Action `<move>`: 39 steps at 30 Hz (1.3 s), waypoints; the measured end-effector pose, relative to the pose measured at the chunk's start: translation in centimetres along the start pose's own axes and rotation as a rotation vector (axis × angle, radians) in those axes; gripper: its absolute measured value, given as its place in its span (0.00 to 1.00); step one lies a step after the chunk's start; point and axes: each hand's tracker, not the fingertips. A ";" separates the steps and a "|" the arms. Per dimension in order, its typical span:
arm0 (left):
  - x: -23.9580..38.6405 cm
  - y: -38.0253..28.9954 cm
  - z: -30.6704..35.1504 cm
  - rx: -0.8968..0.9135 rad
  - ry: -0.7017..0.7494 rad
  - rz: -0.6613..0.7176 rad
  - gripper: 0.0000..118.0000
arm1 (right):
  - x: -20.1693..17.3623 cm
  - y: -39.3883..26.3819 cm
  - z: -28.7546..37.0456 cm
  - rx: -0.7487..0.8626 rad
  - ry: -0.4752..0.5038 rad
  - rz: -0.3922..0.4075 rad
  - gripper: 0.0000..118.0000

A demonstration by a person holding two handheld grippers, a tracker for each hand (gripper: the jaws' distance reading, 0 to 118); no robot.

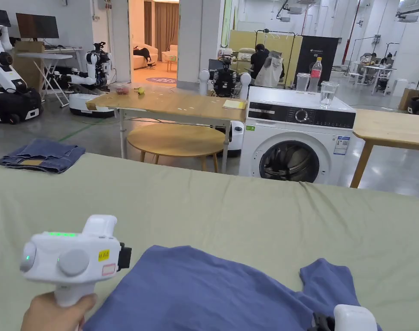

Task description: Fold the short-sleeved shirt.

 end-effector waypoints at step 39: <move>1.8 4.1 -3.8 -0.068 0.048 -0.143 0.00 | 15.8 6.1 -9.8 -0.315 -0.138 -0.152 0.46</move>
